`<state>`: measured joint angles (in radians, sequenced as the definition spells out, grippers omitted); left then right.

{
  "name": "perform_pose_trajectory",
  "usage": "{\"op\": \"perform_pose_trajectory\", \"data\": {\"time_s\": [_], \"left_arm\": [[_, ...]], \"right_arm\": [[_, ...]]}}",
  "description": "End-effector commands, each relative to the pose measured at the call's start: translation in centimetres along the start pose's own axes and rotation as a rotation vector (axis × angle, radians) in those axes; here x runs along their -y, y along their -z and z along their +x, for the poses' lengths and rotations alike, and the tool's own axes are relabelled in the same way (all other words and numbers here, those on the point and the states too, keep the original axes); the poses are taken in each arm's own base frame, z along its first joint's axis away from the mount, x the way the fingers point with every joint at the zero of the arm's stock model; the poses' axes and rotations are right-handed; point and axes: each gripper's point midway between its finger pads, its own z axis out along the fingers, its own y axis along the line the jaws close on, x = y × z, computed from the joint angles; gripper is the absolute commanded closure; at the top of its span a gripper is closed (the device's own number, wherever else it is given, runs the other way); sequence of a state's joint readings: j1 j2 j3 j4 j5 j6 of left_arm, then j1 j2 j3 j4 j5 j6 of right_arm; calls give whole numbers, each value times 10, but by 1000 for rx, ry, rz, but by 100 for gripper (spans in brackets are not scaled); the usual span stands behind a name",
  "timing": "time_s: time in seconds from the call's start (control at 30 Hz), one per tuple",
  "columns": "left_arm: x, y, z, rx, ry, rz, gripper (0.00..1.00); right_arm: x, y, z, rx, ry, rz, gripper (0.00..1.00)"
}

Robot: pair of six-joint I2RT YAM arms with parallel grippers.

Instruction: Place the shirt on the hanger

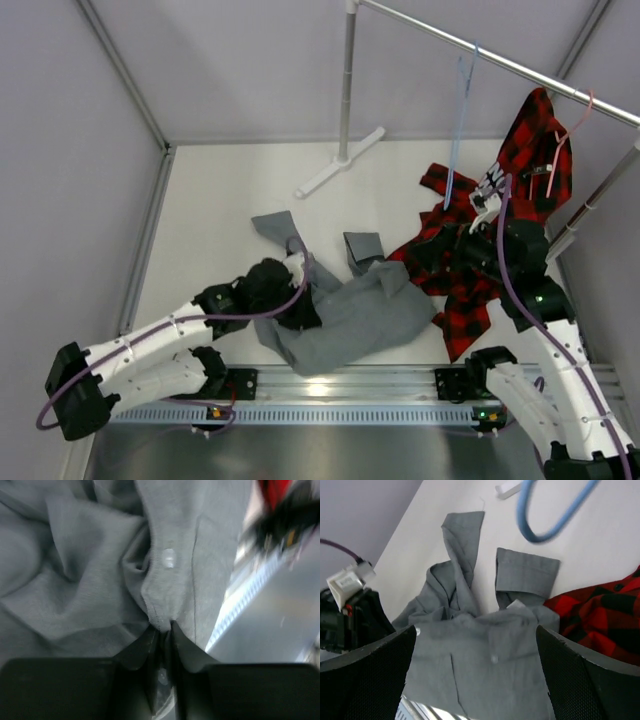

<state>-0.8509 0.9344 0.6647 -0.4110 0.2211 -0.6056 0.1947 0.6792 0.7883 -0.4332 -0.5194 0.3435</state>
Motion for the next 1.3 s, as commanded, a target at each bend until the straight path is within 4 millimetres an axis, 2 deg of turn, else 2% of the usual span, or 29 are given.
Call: {"op": "perform_pose_trajectory", "data": {"time_s": [0.0, 0.03, 0.07, 0.1, 0.13, 0.23, 0.27, 0.33, 0.37, 0.4, 0.43, 0.47, 0.5, 0.63, 0.67, 0.73, 0.87, 0.9, 0.93, 0.97, 1.0, 1.07, 1.1, 1.13, 1.23, 1.27], "left_arm": [[42, 10, 36, -63, 25, 213, 80], [39, 9, 55, -110, 20, 224, 60], [42, 14, 60, -113, 13, 252, 50], [41, 15, 63, -114, 7, 256, 43], [38, 15, 64, -104, 7, 249, 41], [32, 26, 36, 32, 2, 170, 40], [18, 27, 19, 114, 10, 76, 40], [-1, 35, 7, 162, 10, -58, 40], [1, 44, -10, 212, 6, -87, 40], [-8, 49, -21, 258, 3, -152, 40], [-12, 51, -24, 259, -16, -187, 40], [-6, 56, -34, 284, -22, -185, 40], [-7, 58, -38, 301, -25, -199, 40], [-8, 57, -43, 312, -25, -218, 40], [-10, 55, -41, 303, -24, -224, 40], [-13, 50, -34, 278, -17, -226, 40], [-18, 46, -26, 259, -9, -233, 39], [-19, 47, -26, 264, -8, -234, 39], [-20, 49, -28, 276, -7, -239, 39], [-19, 51, -30, 288, -8, -235, 39], [-19, 56, -32, 309, -9, -230, 39], [-19, 63, -40, 349, -9, -234, 39], [-18, 66, -42, 365, -9, -231, 38], [-17, 69, -46, 381, -6, -232, 38], [-18, 73, -56, 419, -16, -255, 36], [-19, 76, -63, 445, -19, -276, 35]], "right_arm": [[-3, -10, 25, -58, -42, -75, 1], [-4, -14, 28, -53, -48, -96, 1], [-3, -17, 42, -84, -87, -114, 1], [-4, -19, 46, -91, -94, -128, 1], [-3, -21, 51, -98, -99, -135, 1], [8, -31, 67, -130, -124, -113, 1], [18, -37, 73, -151, -139, -72, 1], [22, -42, 82, -182, -148, -49, 1], [30, -47, 88, -204, -155, -9, 1], [30, -49, 93, -222, -142, 4, 1], [34, -51, 97, -236, -137, 36, 1], [49, -54, 100, -241, -133, 123, 0], [51, -55, 105, -252, -127, 147, 1], [66, -63, 113, -219, -169, 213, 3], [71, -65, 122, -223, -201, 238, 5], [72, -71, 122, -199, -216, 235, 5], [70, -80, 139, -226, -241, 235, 6], [63, -82, 145, -248, -232, 219, 9], [60, -85, 149, -260, -228, 214, 18], [55, -86, 148, -260, -225, 201, 46], [48, -88, 149, -262, -216, 181, 60], [40, -88, 134, -205, -206, 168, 88], [33, -87, 126, -180, -189, 150, 95], [28, -84, 109, -128, -152, 141, 99], [6, -74, 64, -32, -65, 96, 100], [-6, -71, 41, 12, -2, 60, 100]]}}
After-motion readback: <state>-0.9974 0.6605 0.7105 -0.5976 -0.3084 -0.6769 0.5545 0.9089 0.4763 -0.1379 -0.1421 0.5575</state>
